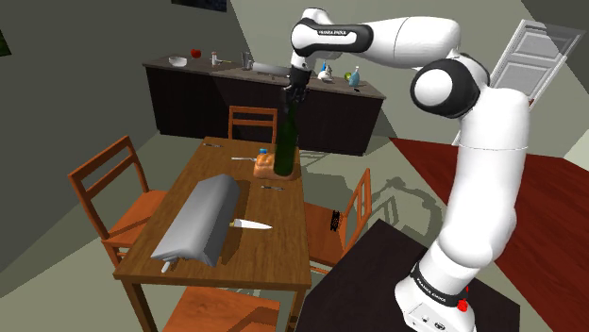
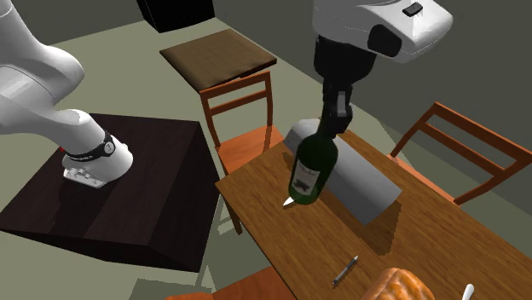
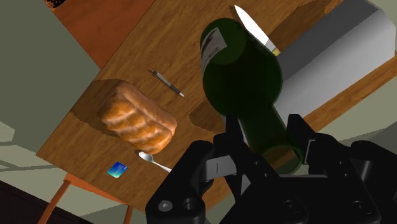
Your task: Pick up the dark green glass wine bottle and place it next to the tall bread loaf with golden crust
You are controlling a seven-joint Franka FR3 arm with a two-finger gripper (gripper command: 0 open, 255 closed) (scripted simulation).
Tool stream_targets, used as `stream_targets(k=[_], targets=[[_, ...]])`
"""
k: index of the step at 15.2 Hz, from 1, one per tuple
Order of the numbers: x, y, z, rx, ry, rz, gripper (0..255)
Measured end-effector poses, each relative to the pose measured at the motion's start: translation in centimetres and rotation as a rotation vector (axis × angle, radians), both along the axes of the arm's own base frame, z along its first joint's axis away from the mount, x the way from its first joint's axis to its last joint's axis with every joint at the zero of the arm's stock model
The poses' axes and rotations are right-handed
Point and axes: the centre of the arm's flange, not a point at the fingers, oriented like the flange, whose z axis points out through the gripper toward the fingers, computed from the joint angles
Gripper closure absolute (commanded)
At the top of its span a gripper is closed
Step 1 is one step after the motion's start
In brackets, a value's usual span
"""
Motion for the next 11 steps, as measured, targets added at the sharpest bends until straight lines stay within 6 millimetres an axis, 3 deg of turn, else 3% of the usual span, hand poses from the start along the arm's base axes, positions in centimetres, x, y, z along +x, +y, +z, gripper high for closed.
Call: stream_targets(k=[11], targets=[[3.9, -13.4, -4.9, 0.000, 0.000, 0.000, 255]])
